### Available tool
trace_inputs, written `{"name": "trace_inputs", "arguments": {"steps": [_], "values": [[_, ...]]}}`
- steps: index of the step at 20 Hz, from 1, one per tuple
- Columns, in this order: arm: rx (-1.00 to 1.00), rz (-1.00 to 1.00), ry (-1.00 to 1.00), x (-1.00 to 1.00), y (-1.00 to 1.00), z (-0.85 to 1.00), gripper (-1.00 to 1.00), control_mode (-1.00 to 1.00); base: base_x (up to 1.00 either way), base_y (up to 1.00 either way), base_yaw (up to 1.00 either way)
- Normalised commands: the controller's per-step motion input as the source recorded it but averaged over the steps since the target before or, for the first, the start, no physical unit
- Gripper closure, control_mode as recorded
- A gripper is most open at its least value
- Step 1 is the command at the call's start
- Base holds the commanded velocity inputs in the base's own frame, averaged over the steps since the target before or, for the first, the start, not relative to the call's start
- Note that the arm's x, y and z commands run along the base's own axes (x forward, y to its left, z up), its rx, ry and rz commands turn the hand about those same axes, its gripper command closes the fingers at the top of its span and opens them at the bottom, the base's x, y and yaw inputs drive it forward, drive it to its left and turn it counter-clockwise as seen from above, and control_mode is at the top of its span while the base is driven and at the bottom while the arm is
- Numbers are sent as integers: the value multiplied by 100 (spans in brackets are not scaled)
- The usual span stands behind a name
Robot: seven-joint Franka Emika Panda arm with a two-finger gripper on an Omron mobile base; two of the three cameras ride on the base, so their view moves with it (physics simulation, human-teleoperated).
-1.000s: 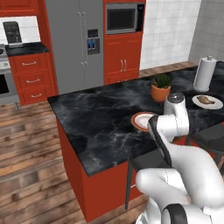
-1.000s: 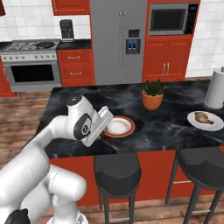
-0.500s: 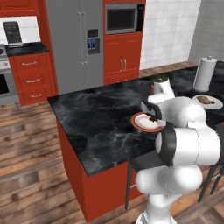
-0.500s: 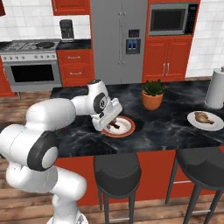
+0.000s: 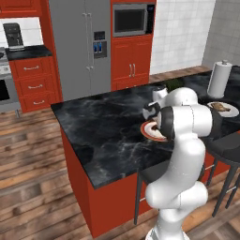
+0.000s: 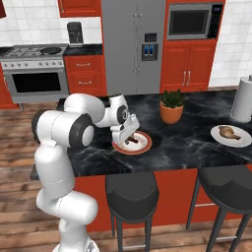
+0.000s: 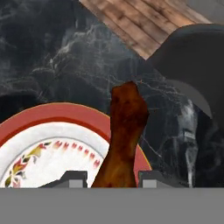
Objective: Take the chicken drumsticks from the pan and place one on each plate on the dining counter.
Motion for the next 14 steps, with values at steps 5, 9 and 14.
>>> {"name": "trace_inputs", "arguments": {"steps": [5,9,14], "values": [[0,9,1,15,-8,-68,100,-100,0,0,0],[0,9,0,13,-20,-35,100,-100,0,0,0],[4,8,0,14,-19,-2,100,-100,0,0,0]]}}
